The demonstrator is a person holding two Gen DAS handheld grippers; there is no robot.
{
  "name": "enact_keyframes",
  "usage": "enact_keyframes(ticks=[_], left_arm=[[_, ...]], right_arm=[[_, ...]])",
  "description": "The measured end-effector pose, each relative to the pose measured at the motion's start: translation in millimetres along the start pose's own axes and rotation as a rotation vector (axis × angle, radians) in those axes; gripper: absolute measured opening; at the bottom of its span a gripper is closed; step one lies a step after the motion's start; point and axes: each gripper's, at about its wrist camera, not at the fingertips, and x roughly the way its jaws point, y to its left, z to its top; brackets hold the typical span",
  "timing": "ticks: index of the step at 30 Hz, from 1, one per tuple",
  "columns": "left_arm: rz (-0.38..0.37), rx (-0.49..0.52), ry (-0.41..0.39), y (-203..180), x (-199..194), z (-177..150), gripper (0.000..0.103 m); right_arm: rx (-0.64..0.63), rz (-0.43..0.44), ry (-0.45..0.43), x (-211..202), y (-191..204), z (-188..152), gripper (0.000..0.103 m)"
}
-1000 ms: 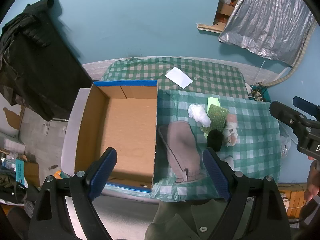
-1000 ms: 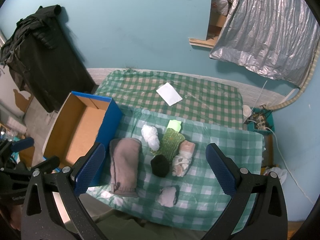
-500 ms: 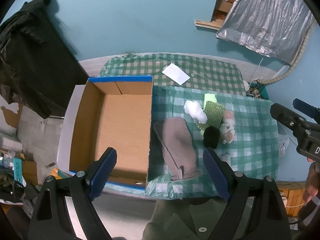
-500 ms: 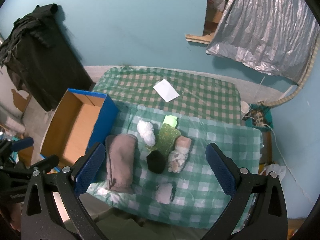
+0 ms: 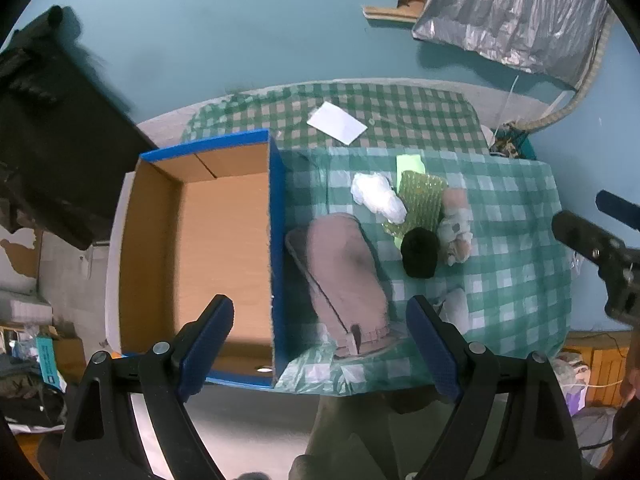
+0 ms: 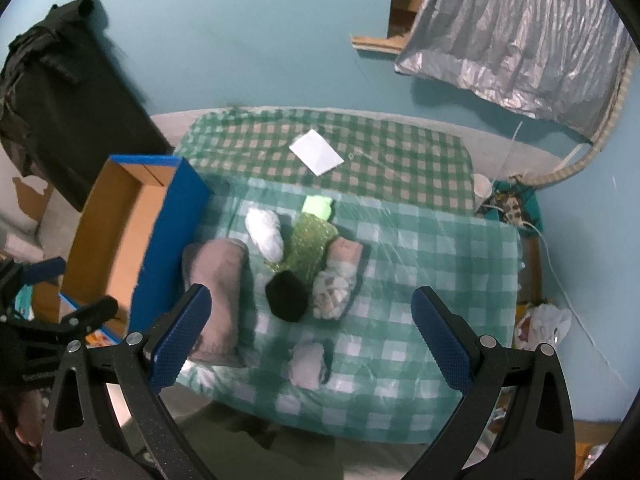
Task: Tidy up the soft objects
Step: 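Lower the left tool toward the grey fleece roll while the right tool lowers toward the grey knit cloth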
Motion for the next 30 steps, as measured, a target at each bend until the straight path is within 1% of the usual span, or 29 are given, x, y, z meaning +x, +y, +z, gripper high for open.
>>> enact_keyframes(ticks=[2, 12, 16, 21, 23, 26, 30], left_arm=[[-0.003, 0.003, 0.012, -3.3, 5.6, 0.7, 0.089], [-0.07, -0.03, 0.104, -18.9, 51.3, 0.4, 0.089], [-0.067, -0.03, 0.122, -26.8, 68.8, 0.1, 0.089], [-0.046, -0.019, 0.148, -32.8, 91.6, -0.3, 0.089], [-0.038, -0.012, 0.166, -33.7, 101.8, -0.1, 0.089], [-0.028, -0.011, 0.173, -34.6, 111.3, -1.3, 0.089], [-0.025, -0.03, 0.192, -30.3, 123.2, -4.0, 0.089]], right_arm=[[0.009, 0.004, 0.013, 5.7, -4.9, -3.4, 0.101], [0.022, 0.017, 0.081, 41.6, -20.3, -32.3, 0.1], [0.024, 0.026, 0.107, 58.7, -24.0, -42.3, 0.1], [0.019, 0.02, 0.144, 80.6, -26.3, -53.5, 0.1], [0.014, 0.017, 0.158, 88.1, -27.6, -57.1, 0.1], [0.009, 0.013, 0.175, 97.7, -28.7, -62.1, 0.1], [0.003, 0.015, 0.19, 106.7, -27.3, -66.9, 0.1]])
